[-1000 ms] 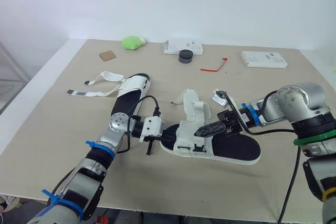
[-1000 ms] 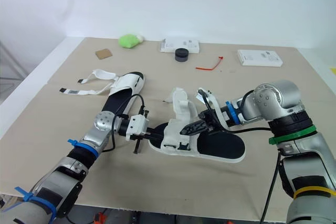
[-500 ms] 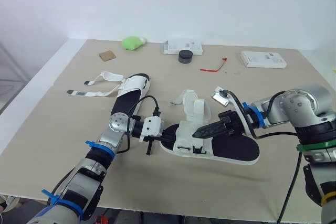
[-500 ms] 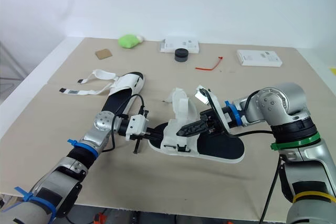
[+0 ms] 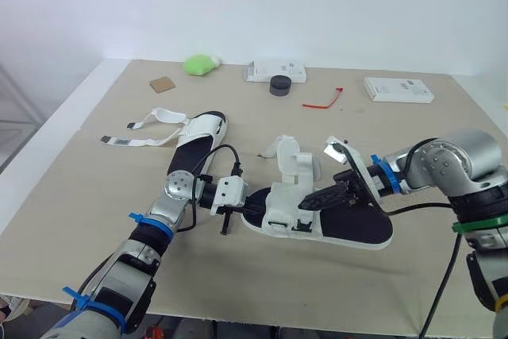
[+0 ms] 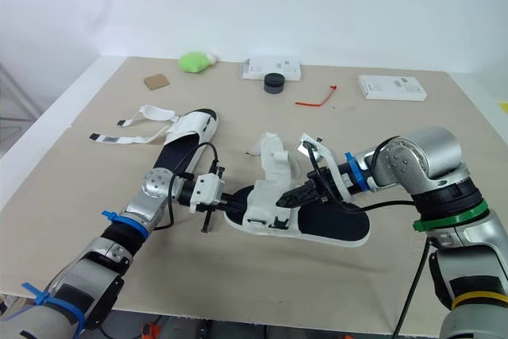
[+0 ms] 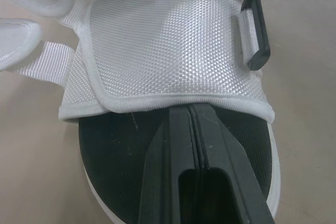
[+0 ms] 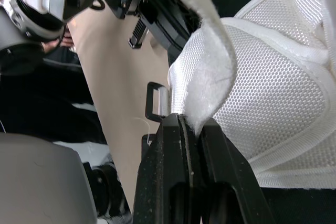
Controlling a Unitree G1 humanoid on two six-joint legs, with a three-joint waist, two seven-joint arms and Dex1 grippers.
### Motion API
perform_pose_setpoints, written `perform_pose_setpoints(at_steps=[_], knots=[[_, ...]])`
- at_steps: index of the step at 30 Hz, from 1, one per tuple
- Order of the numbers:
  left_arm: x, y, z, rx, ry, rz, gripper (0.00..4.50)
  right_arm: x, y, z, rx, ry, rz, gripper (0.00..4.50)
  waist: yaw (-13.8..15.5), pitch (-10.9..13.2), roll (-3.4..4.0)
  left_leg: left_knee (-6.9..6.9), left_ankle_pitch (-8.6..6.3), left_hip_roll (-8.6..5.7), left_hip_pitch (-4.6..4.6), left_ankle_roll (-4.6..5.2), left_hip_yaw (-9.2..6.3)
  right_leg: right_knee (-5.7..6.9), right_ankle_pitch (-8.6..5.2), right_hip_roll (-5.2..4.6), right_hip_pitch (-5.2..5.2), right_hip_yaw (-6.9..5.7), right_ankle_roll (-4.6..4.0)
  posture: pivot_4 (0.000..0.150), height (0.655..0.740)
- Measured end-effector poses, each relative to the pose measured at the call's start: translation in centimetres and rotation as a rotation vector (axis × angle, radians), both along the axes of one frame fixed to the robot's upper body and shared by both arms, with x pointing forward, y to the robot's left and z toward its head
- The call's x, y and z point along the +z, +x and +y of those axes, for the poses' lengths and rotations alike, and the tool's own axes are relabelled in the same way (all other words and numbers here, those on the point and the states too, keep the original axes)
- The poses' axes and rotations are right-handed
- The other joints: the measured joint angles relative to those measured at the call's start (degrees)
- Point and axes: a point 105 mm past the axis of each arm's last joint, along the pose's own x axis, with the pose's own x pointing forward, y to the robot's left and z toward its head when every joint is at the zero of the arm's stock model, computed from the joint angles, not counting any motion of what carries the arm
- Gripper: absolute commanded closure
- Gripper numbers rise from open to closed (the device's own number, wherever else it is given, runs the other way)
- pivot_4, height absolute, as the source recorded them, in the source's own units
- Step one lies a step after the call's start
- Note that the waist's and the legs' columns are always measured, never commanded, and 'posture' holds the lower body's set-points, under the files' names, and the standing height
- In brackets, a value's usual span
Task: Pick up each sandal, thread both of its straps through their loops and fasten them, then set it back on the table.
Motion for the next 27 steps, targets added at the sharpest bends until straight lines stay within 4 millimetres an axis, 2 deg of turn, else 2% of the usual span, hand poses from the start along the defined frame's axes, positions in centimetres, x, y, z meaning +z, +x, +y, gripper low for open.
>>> perform_pose_setpoints(at_steps=[12,18,27], knots=[[0.0,0.0,0.0,0.001,0.001,0.001,4.50,1.6,0.0,1.0,0.048,0.061,-0.038,4.49,0.00,0.00,0.00,0.00,0.00,0.01,0.01,0.00,0.01,0.00,0.01,0.00,0.00,-0.01,0.00,0.150,0.7400],[0.0,0.0,0.1,0.003,0.001,0.001,4.50,3.0,-0.9,2.2,0.117,0.118,-0.087,4.49,0.00,-0.01,0.00,0.01,0.00,0.03,0.02,0.00,0.01,0.01,0.02,0.03,0.01,-0.02,0.00,0.150,0.7400],[0.0,0.0,0.1,0.006,0.001,0.002,4.50,2.3,-1.3,2.2,0.118,0.116,-0.066,4.49,0.00,-0.01,0.01,0.01,0.00,0.04,0.03,0.00,0.02,0.01,0.03,0.03,0.00,-0.01,0.01,0.150,0.7400]])
